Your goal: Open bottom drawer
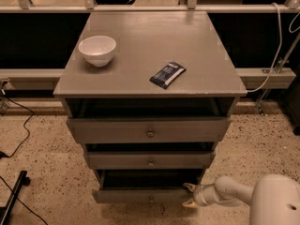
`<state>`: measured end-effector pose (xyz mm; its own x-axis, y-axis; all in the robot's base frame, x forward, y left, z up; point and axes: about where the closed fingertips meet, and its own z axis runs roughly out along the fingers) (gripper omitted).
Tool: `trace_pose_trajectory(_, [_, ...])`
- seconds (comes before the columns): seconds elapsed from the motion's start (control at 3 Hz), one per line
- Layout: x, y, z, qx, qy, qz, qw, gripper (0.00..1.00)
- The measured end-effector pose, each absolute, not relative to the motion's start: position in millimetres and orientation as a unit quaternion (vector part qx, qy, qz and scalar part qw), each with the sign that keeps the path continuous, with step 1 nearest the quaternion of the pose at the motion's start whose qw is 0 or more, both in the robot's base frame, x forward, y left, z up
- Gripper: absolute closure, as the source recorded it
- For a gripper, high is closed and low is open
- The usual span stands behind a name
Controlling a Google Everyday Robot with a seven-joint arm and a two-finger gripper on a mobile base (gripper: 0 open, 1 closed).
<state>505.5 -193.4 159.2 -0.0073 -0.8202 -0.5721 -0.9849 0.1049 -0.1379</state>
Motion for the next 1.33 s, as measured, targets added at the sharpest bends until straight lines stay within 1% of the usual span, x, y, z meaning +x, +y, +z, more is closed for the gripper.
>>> trace_pose_trajectory(0.33, [502.6,-191.6,161.7,-0.652,0.690,0.161,0.273,0.44])
trace_pose_trajectory(0.67, [502.6,-191.5,162.3,-0.652,0.690,0.161,0.273,0.28])
trace_pose_trajectory(1.0, [500.8,-188.3,160.4,-0.652,0.689,0.164,0.272,0.00])
trace_pose_trajectory(1.33, [495.3,-182.1,165.6,-0.660,0.683,0.171,0.264,0.00])
